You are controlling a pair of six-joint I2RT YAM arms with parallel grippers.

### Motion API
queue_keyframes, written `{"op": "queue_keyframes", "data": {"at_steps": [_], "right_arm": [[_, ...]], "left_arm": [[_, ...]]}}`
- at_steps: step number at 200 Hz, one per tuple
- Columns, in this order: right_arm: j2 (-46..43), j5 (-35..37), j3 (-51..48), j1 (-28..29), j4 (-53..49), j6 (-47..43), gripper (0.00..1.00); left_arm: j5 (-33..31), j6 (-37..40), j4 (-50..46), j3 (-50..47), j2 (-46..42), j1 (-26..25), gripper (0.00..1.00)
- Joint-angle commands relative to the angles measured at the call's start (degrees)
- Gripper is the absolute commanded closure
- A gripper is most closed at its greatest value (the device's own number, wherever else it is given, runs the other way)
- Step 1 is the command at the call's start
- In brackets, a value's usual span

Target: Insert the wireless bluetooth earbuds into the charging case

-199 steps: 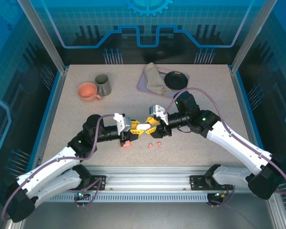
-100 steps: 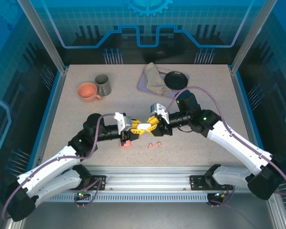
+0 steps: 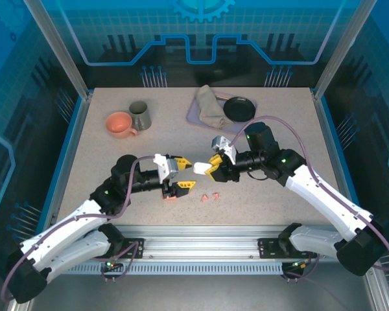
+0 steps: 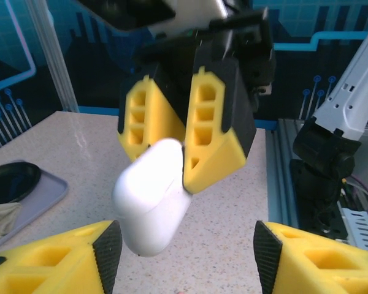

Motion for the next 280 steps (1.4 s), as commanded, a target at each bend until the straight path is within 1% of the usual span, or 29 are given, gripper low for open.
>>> {"op": "queue_keyframes", "data": {"at_steps": [1,29,38,49,61,78,95,118,159,199,256,280], "right_arm": [[1.82,3.48,-1.3,-1.41,-2.03,4.11,0.7],[7.01,3.84,-0.95,-2.04,-2.48,8.66,0.71],[8.81,4.29,-0.68,-2.13,-2.4,10.25,0.71],[11.18,4.59,-0.47,-2.33,-1.87,12.03,0.71],[13.86,4.59,-0.14,-2.83,-0.93,14.33,0.71],[17.64,4.48,0.67,-3.32,-0.12,16.51,0.72],[21.29,4.58,1.34,-3.78,0.78,18.1,0.72],[25.63,5.63,2.32,-4.58,1.49,20.3,0.73],[31.96,5.22,4.48,-6.95,-0.18,22.07,0.73],[37.89,4.32,6.69,-8.24,-1.54,21.63,0.72],[41.56,4.57,7.64,-9.47,-0.59,21.48,0.7],[41.82,5.4,7.36,-9.73,-0.46,21.01,0.67]], "left_arm": [[-6.26,0.8,-0.64,-0.13,-3.28,-0.27,0.36],[-14.66,-0.58,-1.23,-1.56,-6.77,-0.2,0.25],[-17.02,-1.19,-1.56,-1.93,-7.67,-0.26,0.19],[-19.96,-2.13,-1.69,-2.47,-8.53,-0.19,0.09],[-22.67,-3.54,-1.39,-3.2,-9.58,-0.21,0.02],[-26.52,-5.79,-1.81,-4.05,-10.95,-0.24,0.01],[-30.75,-8.72,-4.57,-3.81,-11.85,-0.18,0.01],[-34.09,-10.76,-7.62,-3.8,-13.2,-0.21,0.01],[-35.05,-11.06,-9.05,-5.21,-15.99,-0.14,0.01],[-34.28,-10.94,-9.5,-5.48,-15.92,-0.17,0.01],[-34.25,-10.45,-9.9,-5.23,-15.58,-0.19,0.01],[-34.25,-10.47,-10.22,-5.12,-15.54,-0.24,0.01]]}}
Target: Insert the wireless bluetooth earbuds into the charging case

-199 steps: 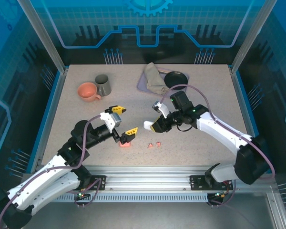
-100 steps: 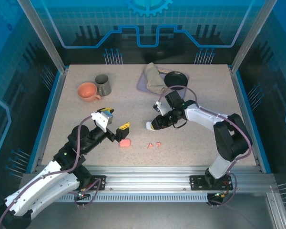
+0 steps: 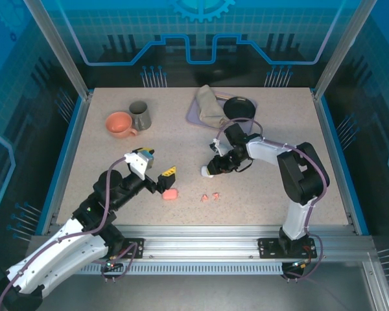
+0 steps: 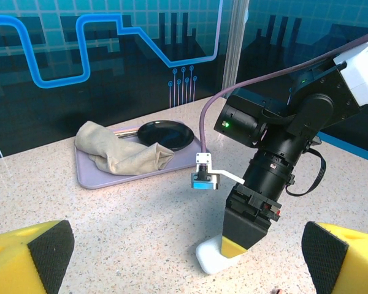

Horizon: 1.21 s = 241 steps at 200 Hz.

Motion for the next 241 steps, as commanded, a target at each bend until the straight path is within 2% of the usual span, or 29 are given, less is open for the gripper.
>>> {"op": "queue_keyframes", "data": {"at_steps": [1,71,100,126,172,207,241], "right_arm": [[1.05,0.03,1.48,-1.15,-0.46,-0.01,0.67],[0.91,2.75,0.02,-1.79,0.02,-0.04,0.57],[-0.69,5.91,-0.67,-1.9,0.21,-0.32,0.48],[-4.38,8.9,-2.69,-1.94,1.85,-1.33,0.41],[-15.83,12.61,-6.97,-2.12,4.59,-3.8,0.38],[-27.72,13.81,-13.77,-1.88,9.93,-6.29,0.37],[-39.94,14.21,-22.68,-1.63,15.9,-9.07,0.32]], "left_arm": [[-0.63,-0.06,-0.54,-0.38,-0.01,-0.21,0.01],[-1.22,-0.17,-0.18,-0.3,0.65,-0.27,0.01],[-2.36,-1.12,-0.23,-0.12,1.56,-0.18,0.01],[-2.99,-2.43,-0.47,0.38,2.79,-0.19,0.01],[-11.07,-12.2,-7.84,5.8,8.94,0.31,0.01],[-10.73,-23.16,-14.4,9.85,16.24,6.02,0.01],[-4.2,-32.72,-16.01,9.84,21.25,14.43,0.01]]}}
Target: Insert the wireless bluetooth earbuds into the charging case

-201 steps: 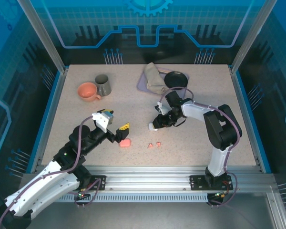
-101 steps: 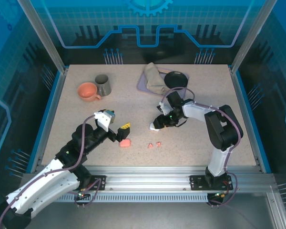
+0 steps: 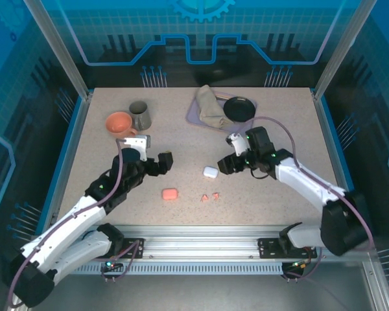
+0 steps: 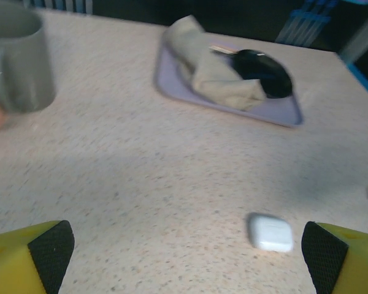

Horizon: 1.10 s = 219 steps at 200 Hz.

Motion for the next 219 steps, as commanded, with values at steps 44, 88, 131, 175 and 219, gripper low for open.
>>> {"op": "queue_keyframes", "data": {"at_steps": [44,88,131,175,219], "right_arm": [[-20.35,0.14,-12.93,-0.6,14.35,-5.25,0.01],[-21.21,-5.32,-14.05,-0.63,16.69,-6.74,0.0],[-17.2,-12.81,-12.39,7.15,16.61,-18.86,0.0],[-5.35,-4.59,-3.34,18.23,7.85,-31.65,0.0],[10.4,1.28,8.09,25.93,3.27,-37.54,0.01]], "left_arm": [[5.78,-12.39,-6.64,0.53,4.27,6.67,0.01],[5.47,-14.94,-10.64,-1.79,1.98,8.2,0.01],[0.48,-17.42,-18.75,-1.84,1.06,8.72,0.01],[-1.61,-20.41,-20.66,-2.71,0.3,8.74,0.01],[5.24,-24.58,-21.17,-3.89,-0.82,14.86,0.01]]}}
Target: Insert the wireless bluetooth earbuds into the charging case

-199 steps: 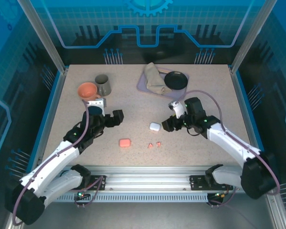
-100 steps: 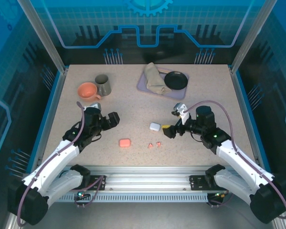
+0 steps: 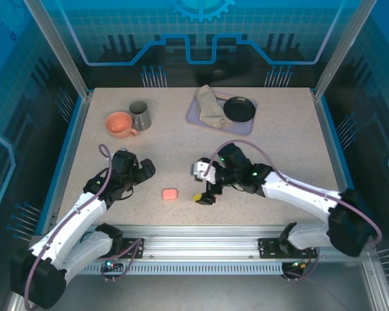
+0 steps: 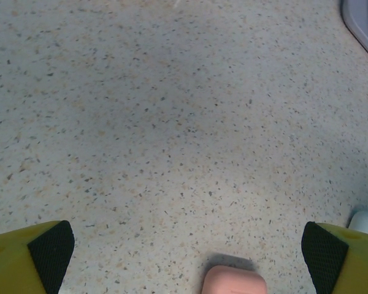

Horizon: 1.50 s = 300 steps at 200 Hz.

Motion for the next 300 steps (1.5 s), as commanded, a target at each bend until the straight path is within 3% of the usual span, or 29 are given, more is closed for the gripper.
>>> {"op": "queue_keyframes", "data": {"at_steps": [1,36,94,171,300], "right_arm": [[6.68,4.31,6.43,3.08,-4.95,-5.68,0.02],[19.12,8.7,17.46,6.69,-12.04,-6.12,0.11],[31.7,12.96,28.38,9.57,-19.56,-4.93,0.14],[40.41,17.56,36.53,11.52,-26.27,-4.57,0.15],[47.3,18.89,43.45,12.46,-31.83,-4.17,0.32]], "left_arm": [[5.14,-4.0,-1.49,-1.8,-1.52,5.0,0.01],[17.78,-4.98,1.29,-4.27,-3.26,14.68,0.01],[36.42,-3.07,4.29,-6.77,-2.2,27.67,0.01],[35.21,-2.21,3.27,-8.04,-2.43,30.44,0.01],[34.76,-2.85,1.25,-7.23,-0.94,31.6,0.03]]}}
